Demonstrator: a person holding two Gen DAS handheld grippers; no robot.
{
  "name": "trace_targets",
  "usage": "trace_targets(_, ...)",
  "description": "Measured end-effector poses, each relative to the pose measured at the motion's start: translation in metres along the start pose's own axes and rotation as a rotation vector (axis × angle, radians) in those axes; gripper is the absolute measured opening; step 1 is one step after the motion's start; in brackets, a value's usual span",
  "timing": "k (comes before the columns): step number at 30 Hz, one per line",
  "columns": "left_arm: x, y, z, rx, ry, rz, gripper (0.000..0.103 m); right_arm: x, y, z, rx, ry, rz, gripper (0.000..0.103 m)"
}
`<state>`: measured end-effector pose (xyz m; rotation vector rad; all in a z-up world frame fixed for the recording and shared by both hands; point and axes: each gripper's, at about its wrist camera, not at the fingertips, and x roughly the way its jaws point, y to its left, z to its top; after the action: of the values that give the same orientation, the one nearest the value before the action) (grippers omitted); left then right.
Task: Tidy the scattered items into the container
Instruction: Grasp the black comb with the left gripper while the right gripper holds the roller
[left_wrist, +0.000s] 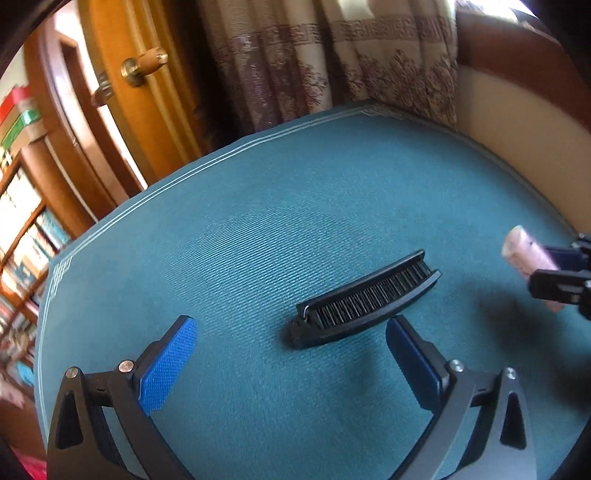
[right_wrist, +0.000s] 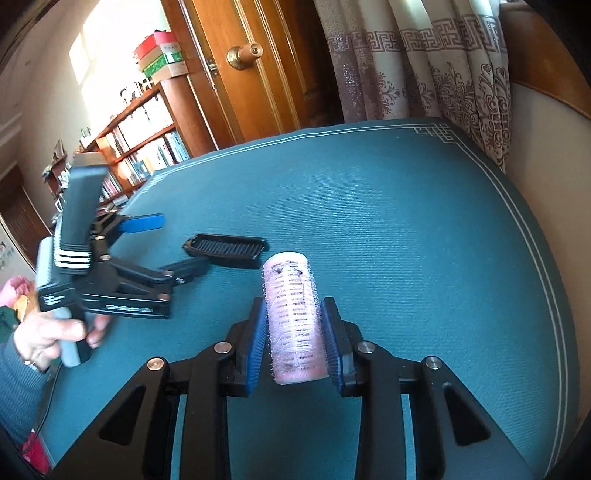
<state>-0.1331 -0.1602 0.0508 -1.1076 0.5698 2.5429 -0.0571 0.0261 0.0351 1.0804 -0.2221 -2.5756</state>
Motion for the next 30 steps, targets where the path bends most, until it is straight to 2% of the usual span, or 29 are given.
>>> trace_targets(5, 0.014, -0.007, 0.008, 0.047, -0.002, -0.005, 0.103, -0.001, -0.001, -0.003, 0.028, -0.009, 0.012, 0.032)
trace_targets(13, 0.029, -0.009, 0.024, -0.003, 0.004, -0.050, 0.102, -0.001, -0.009, -0.004, 0.075, -0.023, -0.016, 0.032)
trace_targets(20, 0.034, -0.008, 0.024, -0.078, -0.001, -0.108, 0.101, 0.003, -0.012, -0.005, 0.080, -0.021, -0.014, 0.032)
trace_targets(22, 0.036, -0.007, 0.024, -0.098, 0.000, -0.149, 0.090, 0.005, -0.012, -0.007, 0.080, -0.015, -0.014, 0.032)
trace_targets(23, 0.035, -0.007, 0.023, -0.107, -0.003, -0.158, 0.088, 0.005, -0.012, -0.007, 0.081, -0.011, -0.015, 0.032)
trace_targets(26, 0.031, -0.013, 0.023, -0.097, -0.019, -0.170, 0.071, 0.008, -0.011, -0.008, 0.081, -0.006, -0.016, 0.032)
trace_targets(28, 0.029, -0.018, 0.022, -0.089, -0.029, -0.178, 0.056, 0.008, -0.010, -0.009, 0.081, -0.006, -0.018, 0.032)
trace_targets(29, 0.028, -0.021, 0.021, -0.088, -0.033, -0.180, 0.052, 0.009, -0.010, -0.009, 0.081, -0.006, -0.019, 0.032)
trace_targets(30, 0.025, -0.023, 0.019, -0.089, -0.037, -0.181, 0.043, 0.009, -0.010, -0.009, 0.082, -0.006, -0.020, 0.032)
